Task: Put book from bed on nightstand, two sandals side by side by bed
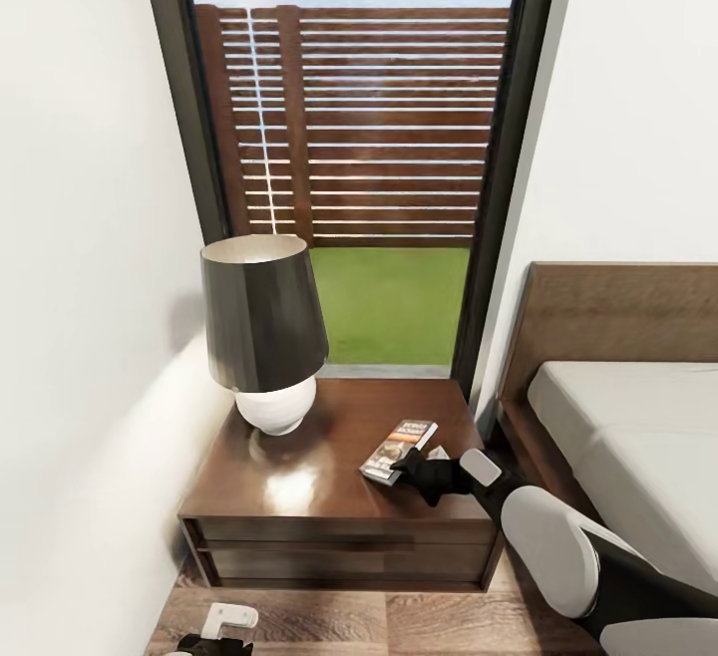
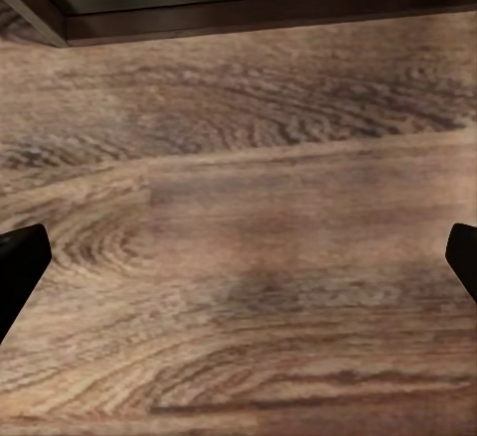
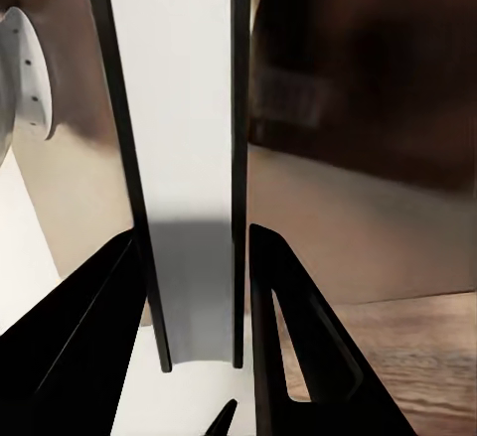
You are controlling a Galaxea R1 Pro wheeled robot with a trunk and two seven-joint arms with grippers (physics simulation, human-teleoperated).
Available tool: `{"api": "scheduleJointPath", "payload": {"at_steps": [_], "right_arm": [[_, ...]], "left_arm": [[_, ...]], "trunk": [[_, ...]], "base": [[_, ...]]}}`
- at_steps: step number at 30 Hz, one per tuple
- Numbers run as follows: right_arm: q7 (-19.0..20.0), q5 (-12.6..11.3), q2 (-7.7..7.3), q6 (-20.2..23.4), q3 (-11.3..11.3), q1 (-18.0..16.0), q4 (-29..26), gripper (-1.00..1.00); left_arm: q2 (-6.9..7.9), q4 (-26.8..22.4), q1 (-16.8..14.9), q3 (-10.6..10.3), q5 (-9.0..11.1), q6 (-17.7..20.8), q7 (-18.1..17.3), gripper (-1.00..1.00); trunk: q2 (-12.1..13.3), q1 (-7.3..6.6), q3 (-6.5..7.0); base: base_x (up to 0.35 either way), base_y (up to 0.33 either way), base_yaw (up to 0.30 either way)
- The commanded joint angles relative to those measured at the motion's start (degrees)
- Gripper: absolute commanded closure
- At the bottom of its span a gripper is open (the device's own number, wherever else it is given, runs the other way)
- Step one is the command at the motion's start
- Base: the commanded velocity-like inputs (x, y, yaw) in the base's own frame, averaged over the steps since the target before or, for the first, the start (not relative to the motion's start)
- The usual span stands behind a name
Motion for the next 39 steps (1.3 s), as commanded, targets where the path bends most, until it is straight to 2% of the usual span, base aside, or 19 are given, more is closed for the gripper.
{"api": "scheduleJointPath", "payload": {"at_steps": [1, 3, 4, 29, 39], "right_arm": [[0.0, 1.6, 0.00, 0.1, 0.8, 0.0, -0.1, 1.00], [0.0, 1.6, -0.02, 0.1, 0.8, 0.0, -0.1, 1.00], [0.0, 1.6, -0.01, 0.1, 0.8, 0.0, -0.1, -1.00], [0.0, 1.7, -0.03, 0.1, 0.8, 0.0, -0.1, -1.00], [0.0, 1.7, -0.03, 0.1, 0.8, 0.0, -0.1, -1.00]], "left_arm": [[0.06, -0.2, 0.0, -0.5, 0.6, 0.3, 0.3, -1.00], [0.06, -0.2, 0.0, -0.5, 0.6, 0.3, 0.3, -1.00], [0.06, -0.2, 0.0, -0.5, 0.6, 0.3, 0.3, -1.00], [0.06, -0.2, 0.0, -0.5, 0.6, 0.3, 0.3, -1.00], [0.06, -0.2, 0.0, -0.5, 0.6, 0.3, 0.3, -1.00]], "trunk": [[0.0, -0.01, -0.06], [0.0, -0.01, -0.06], [0.0, -0.01, -0.06], [0.0, -0.01, -0.06], [4.0, -2.20, 1.74]], "base": [[0.000, 0.000, 0.000], [0.000, 0.000, 0.000], [0.000, 0.000, 0.000], [0.000, 0.000, 0.000], [0.000, 0.000, 0.000]]}}
